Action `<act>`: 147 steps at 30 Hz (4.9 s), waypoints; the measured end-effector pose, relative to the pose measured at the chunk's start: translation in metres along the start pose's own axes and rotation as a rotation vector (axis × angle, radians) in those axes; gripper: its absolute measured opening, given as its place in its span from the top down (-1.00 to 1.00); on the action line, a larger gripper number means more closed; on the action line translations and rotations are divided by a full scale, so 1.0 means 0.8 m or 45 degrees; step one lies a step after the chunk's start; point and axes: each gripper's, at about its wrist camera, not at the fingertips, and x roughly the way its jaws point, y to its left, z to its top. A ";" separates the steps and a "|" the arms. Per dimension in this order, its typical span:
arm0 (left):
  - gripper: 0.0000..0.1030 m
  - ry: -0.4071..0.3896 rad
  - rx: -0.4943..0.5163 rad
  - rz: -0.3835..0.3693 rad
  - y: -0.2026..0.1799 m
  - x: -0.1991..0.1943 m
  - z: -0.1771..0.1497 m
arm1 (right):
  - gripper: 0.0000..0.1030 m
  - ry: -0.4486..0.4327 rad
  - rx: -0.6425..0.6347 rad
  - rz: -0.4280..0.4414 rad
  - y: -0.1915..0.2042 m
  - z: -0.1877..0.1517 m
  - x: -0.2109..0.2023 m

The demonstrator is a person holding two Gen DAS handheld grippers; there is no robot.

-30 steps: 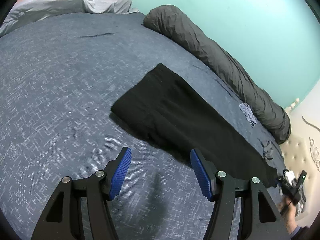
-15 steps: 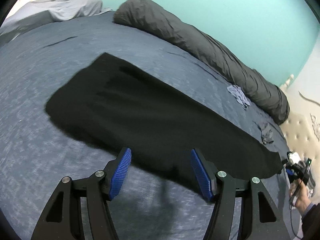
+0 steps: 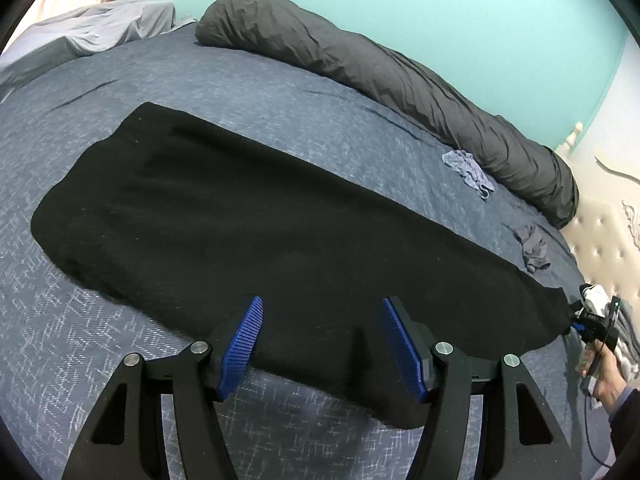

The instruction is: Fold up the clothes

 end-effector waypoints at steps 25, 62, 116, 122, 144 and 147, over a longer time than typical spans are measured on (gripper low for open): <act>-0.28 0.016 0.049 0.000 -0.017 0.010 -0.004 | 0.01 -0.057 -0.366 -0.121 0.044 0.047 -0.008; -0.28 0.045 0.083 0.000 -0.021 0.020 -0.003 | 0.39 -0.095 -0.262 -0.198 0.031 0.068 0.004; -0.48 -0.068 -0.598 0.043 0.207 -0.040 0.006 | -0.17 0.082 -0.309 0.381 0.185 -0.302 -0.110; -0.48 -0.087 -0.635 0.038 0.222 -0.029 0.011 | -0.17 0.099 -0.318 0.425 0.189 -0.303 -0.105; 0.45 -0.221 -0.578 -0.071 0.188 -0.033 0.046 | -0.17 0.120 -0.247 0.457 0.174 -0.298 -0.091; 0.48 -0.251 -0.542 -0.139 0.159 -0.046 0.057 | -0.17 0.112 -0.225 0.455 0.166 -0.292 -0.095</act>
